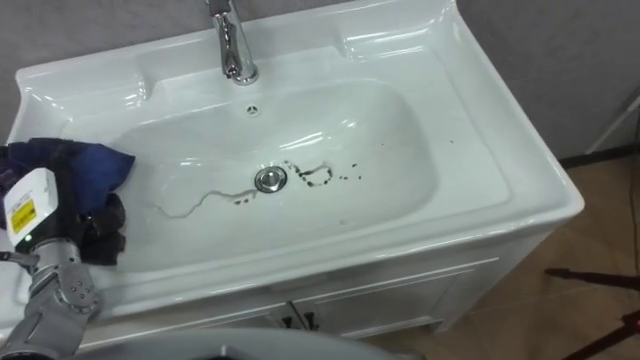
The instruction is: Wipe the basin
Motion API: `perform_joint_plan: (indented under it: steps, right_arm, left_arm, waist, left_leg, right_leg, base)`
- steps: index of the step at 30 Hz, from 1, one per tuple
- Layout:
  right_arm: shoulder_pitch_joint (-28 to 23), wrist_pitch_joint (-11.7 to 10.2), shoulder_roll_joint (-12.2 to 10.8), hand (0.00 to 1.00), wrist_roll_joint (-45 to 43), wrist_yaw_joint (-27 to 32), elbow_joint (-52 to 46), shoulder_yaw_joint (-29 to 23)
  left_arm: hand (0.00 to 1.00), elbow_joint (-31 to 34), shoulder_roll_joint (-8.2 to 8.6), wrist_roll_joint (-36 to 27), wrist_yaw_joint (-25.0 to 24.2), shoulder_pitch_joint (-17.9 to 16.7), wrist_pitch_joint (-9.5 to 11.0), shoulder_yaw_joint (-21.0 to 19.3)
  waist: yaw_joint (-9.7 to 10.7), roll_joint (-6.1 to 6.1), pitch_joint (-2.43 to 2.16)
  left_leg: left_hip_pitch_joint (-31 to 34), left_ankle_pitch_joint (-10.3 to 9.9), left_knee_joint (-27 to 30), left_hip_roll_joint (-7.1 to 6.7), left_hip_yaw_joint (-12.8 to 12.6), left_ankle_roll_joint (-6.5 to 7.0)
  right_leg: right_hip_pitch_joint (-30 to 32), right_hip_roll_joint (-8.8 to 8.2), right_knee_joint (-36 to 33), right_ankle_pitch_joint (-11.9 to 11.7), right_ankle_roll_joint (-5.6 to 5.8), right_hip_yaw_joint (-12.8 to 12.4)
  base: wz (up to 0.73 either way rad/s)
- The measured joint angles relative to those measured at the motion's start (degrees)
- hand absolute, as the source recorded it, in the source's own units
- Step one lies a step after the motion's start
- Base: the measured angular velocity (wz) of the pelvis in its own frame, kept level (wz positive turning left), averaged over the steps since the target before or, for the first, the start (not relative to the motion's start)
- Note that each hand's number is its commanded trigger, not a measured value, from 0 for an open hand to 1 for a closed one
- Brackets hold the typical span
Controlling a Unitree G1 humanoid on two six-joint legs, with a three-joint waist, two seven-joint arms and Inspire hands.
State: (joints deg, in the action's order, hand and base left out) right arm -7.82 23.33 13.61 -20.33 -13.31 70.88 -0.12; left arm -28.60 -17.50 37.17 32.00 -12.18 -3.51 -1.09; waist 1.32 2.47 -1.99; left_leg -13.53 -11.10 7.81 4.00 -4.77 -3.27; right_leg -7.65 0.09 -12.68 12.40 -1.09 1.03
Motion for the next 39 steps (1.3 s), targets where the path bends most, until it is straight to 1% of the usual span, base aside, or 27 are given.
perform_joint_plan:
  steps: [3, 6, 9, 17, 20, 22, 26, 28, 31, 32, 33, 36, 37, 38, 39]
  right_arm:
    - [0.0, 0.2, 0.0, 0.0, 0.0, 0.0, 0.0, 0.0]
    - [0.0, 0.6, 0.0, 0.0, 0.0, -0.1, 0.0, 0.5]
    - [0.0, 0.6, 0.0, 0.0, 0.0, -0.4, -0.1, 1.1]
    - [0.0, 1.8, -0.1, 0.0, 0.1, -0.6, -0.2, 1.2]
    - [0.0, 1.8, -0.1, 0.0, 0.4, -0.6, -0.3, 1.2]
    - [0.0, 1.8, -0.2, 0.0, 0.6, -0.6, -0.5, 1.1]
    - [0.2, 1.7, -0.3, 0.0, 0.6, -0.6, -1.4, 1.2]
    - [0.3, 1.3, -0.3, 0.0, 0.9, -0.5, -2.0, 1.2]
    - [0.6, -0.7, -0.2, 0.0, 2.5, -0.6, -2.0, 1.3]
    - [0.7, -1.4, -0.2, 0.0, 2.8, -0.6, -2.0, 1.3]
    - [0.7, -2.1, -0.2, 0.0, 3.3, -0.5, -2.0, 1.3]
    - [1.3, -3.2, -0.2, 0.0, 5.3, -0.5, -2.0, 1.6]
    - [1.4, -3.4, -0.2, 0.0, 5.7, -0.4, -2.0, 1.6]
    - [1.6, -4.0, -0.2, 0.0, 6.7, -0.3, -1.9, 1.6]
    - [1.7, -4.9, -0.3, 0.0, 7.1, -0.3, -1.8, 1.5]
  left_arm:
    - [1.0, 0.0, -0.15, 0.0, 1.2, 0.0, 0.0, -0.7]
    - [1.0, 0.0, -0.15, 0.5, 2.3, 0.0, 0.0, -0.7]
    - [1.0, -0.1, -0.14, 1.7, 3.7, 0.0, 0.0, -0.8]
    - [1.0, -0.2, -0.08, 1.8, 5.4, 0.2, 0.0, -0.9]
    - [1.0, -0.2, -0.06, 1.7, 5.9, 0.2, 0.0, -1.0]
    - [1.0, -0.5, 0.2, 1.7, 6.6, 0.2, 0.0, -1.1]
    - [1.0, -1.6, 0.38, 1.7, 7.1, 1.2, -0.1, -1.1]
    - [1.0, -1.7, 0.43, 1.7, 7.1, 1.5, -0.2, -1.1]
    - [1.0, -2.1, 0.64, 1.7, 7.1, 2.1, -0.2, -1.2]
    - [1.0, -3.0, 0.96, 1.7, 7.1, 3.1, -0.2, -1.3]
    - [1.0, -3.3, 1.42, 1.7, 6.8, 4.0, -0.8, -1.5]
    - [1.0, -3.0, 2.39, 1.4, 5.7, 5.3, -2.1, -2.6]
    - [1.0, -2.9, 2.42, 1.0, 5.5, 5.4, -2.3, -2.6]
    - [1.0, -2.8, 2.42, 0.5, 5.0, 6.3, -2.5, -2.7]
    - [1.0, -2.2, 2.48, 0.4, 4.4, 6.6, -2.8, -2.7]
  waist:
    - [0.0, -0.25, -0.16]
    - [0.0, -0.26, -0.16]
    - [0.0, -0.26, -0.16]
    - [0.0, -0.26, -0.16]
    - [0.1, -0.24, -0.15]
    - [0.5, -0.25, -0.16]
    - [0.8, -0.23, -0.14]
    - [0.9, -0.22, -0.12]
    - [1.1, -0.11, -0.04]
    - [1.1, -0.07, 0.01]
    - [1.1, -0.08, 0.07]
    - [1.3, -0.04, 0.22]
    - [1.3, -0.03, 0.29]
    - [1.5, 0.03, 0.45]
    - [1.5, 0.04, 0.52]
  left_leg:
    - [0.0, 0.0, 0.0, 0.31, 0.0, -0.01]
    - [0.0, 0.0, 0.0, 0.41, -0.2, -0.03]
    - [-0.1, 0.0, 0.0, 0.43, -1.3, -0.04]
    - [-0.2, 0.0, 0.0, 0.41, -1.5, -0.04]
    - [-0.2, 0.0, -0.1, 0.4, -1.6, -0.04]
    - [-0.2, 0.0, -0.1, 0.4, -1.6, -0.04]
    - [-0.2, 0.0, -0.1, 0.39, -1.6, -0.04]
    - [-0.2, 0.0, -0.1, 0.39, -1.5, -0.04]
    - [-0.2, 0.0, -0.1, 0.37, -1.5, -0.05]
    - [-0.2, 0.0, -0.2, 0.33, -1.4, -0.04]
    - [0.0, 0.0, -0.2, 0.29, -1.3, -0.04]
    - [0.0, 0.0, -0.2, 0.25, -1.2, -0.05]
    - [0.1, 0.0, -0.2, 0.22, -1.2, -0.05]
    - [0.2, 0.0, -0.2, 0.19, -1.2, -0.05]
    - [0.4, 0.0, -0.2, 0.18, -1.2, -0.05]
  right_leg:
    - [0.0, 0.29, 0.0, 0.1, -0.26, 0.1]
    - [-0.1, 0.38, 0.0, 0.1, -0.33, 0.2]
    - [-0.1, 0.32, 0.0, 0.1, -0.34, 0.2]
    - [-0.2, 0.28, 0.1, 0.1, -0.33, 0.2]
    - [-0.2, 0.25, 0.1, 0.1, -0.33, 0.2]
    - [-0.3, 0.18, 0.1, 0.1, -0.32, 0.5]
    - [-0.3, 0.15, 0.0, 0.1, -0.31, 0.6]
    - [-0.3, 0.15, 0.0, 0.1, -0.3, 0.6]
    - [-0.5, 0.15, 0.1, 0.0, -0.2, 0.6]
    - [-0.5, 0.14, 0.1, 0.0, -0.16, 0.6]
    - [-0.5, 0.07, 0.1, 0.0, -0.11, 0.8]
    - [-0.5, 0.02, 0.1, 0.1, 0.03, 0.9]
    - [-0.5, 0.01, 0.1, 0.1, 0.06, 0.8]
    - [-0.4, -0.01, 0.1, 0.1, 0.11, 0.9]
    - [-0.3, -0.06, 0.2, 0.1, 0.15, 0.9]
  base:
    - [0.0]
    - [0.01]
    - [0.0]
    - [0.0]
    - [0.0]
    - [0.05]
    - [0.03]
    - [0.02]
    - [0.06]
    - [0.09]
    - [0.09]
    - [0.06]
    - [0.05]
    - [0.07]
    - [0.09]
